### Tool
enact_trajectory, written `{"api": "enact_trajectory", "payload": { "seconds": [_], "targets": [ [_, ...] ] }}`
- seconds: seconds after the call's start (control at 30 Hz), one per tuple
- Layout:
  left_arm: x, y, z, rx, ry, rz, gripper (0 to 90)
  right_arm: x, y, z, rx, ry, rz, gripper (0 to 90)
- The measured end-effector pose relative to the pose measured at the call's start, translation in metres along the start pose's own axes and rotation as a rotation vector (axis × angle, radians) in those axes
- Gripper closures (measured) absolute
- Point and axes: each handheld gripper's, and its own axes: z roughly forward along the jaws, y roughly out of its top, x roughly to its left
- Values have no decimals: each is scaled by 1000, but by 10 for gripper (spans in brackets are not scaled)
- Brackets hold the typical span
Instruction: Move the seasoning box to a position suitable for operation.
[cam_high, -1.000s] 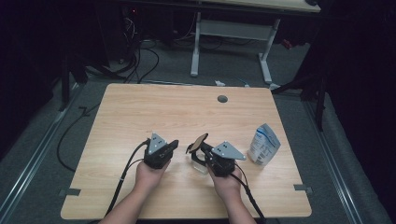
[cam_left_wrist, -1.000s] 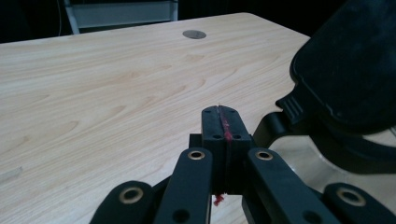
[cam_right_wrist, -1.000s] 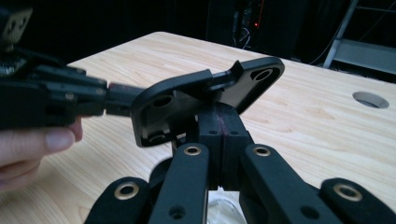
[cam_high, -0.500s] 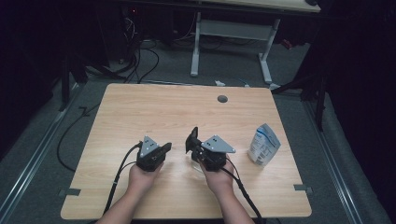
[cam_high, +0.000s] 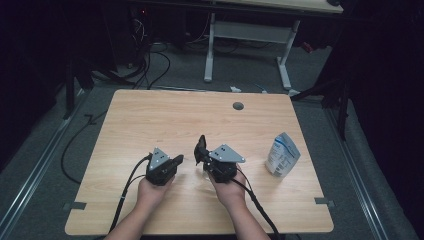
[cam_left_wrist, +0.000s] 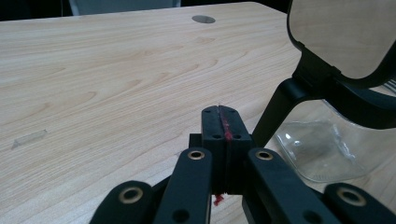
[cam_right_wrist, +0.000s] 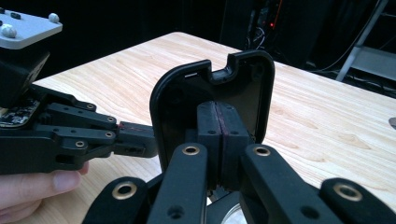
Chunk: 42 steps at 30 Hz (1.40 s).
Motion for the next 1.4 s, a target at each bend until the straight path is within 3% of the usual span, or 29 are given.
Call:
{"api": "enact_trajectory", "payload": {
  "seconds": [0.2,0.5,0.73,1.1,1.4],
  "targets": [
    [-1,-2,0,0,-2,-1,900,-2,-5,-7,6,-6,-9,893],
    [-2,-8,1,7,-6,-9,899,-25,-34,-21,72,-29,34,900],
    [-3,-9,1,3,-12,-18,897,-23,-45,-26,108,-23,39,900],
    [-5,-13,0,-1,-21,-26,892,-18,-52,-34,92,15,58,900],
    [-6,-14,-6,-4,-23,-14,855,-21,-58,-46,68,10,62,871]
  ]
}}
